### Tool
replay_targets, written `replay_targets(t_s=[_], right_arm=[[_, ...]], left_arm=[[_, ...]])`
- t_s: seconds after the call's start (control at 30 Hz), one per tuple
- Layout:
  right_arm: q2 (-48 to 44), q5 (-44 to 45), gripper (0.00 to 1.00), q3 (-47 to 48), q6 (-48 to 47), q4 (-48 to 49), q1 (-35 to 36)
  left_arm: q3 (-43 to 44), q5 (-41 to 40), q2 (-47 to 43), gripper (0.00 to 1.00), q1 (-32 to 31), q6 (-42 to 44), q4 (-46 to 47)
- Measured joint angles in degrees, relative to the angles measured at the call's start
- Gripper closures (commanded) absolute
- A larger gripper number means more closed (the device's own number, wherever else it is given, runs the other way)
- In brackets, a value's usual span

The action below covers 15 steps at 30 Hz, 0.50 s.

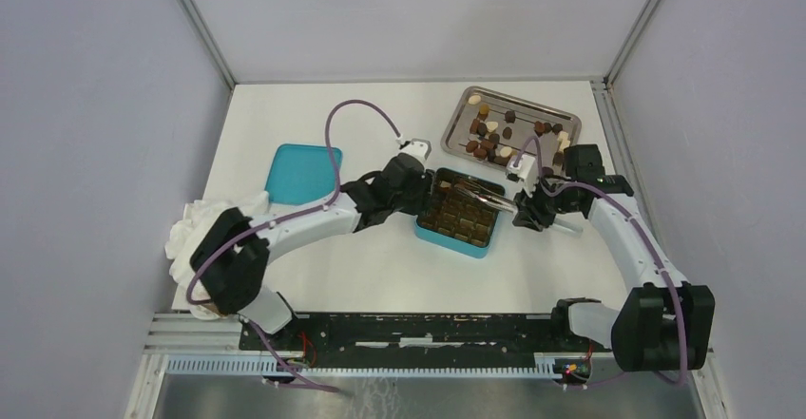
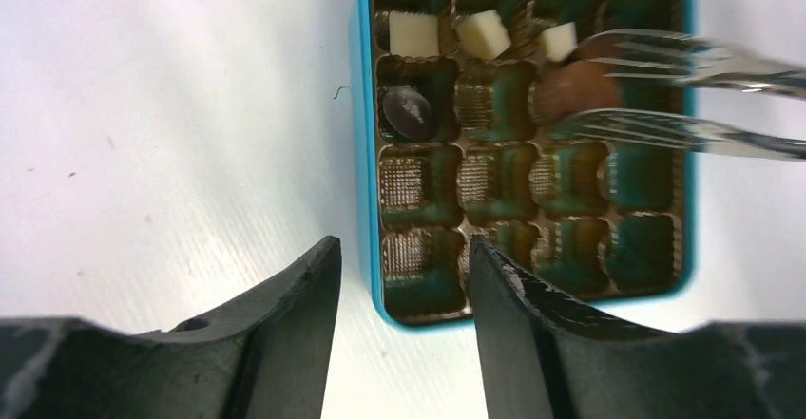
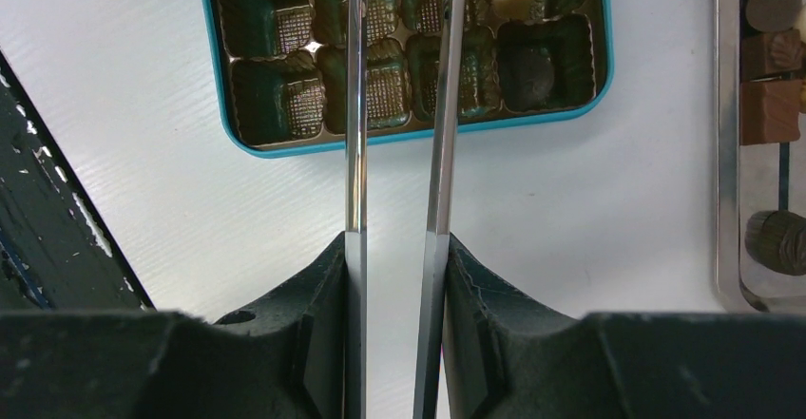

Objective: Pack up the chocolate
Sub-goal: Place the fake chocolate in the packing box.

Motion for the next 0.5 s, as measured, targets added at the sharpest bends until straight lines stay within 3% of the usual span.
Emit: replay_targets(t_s=[0.1, 0.17, 0.3, 0.5], right_arm=[[1.1, 1.6, 0.98, 0.8, 0.9, 0.2, 2.0], [2.0, 2.8, 0.97, 1.2, 1.6, 0.5, 3.1], [3.5, 4.6, 0.94, 1.5, 2.9, 1.4, 4.6], [5.2, 6.9, 0.81, 1.5, 4.4, 2.3, 6.3]], left_arm=[[-3.1, 0.3, -7.5, 0.23, 0.0, 0.1, 0.9], [-5.2, 0.2, -12.5, 0.2, 0.0, 0.4, 1.1], [-9.0, -0.5, -20.9, 0.19, 0.0, 0.6, 1.8], [-12.7, -2.0, -26.9, 0.19, 0.0, 0.5, 2.4]])
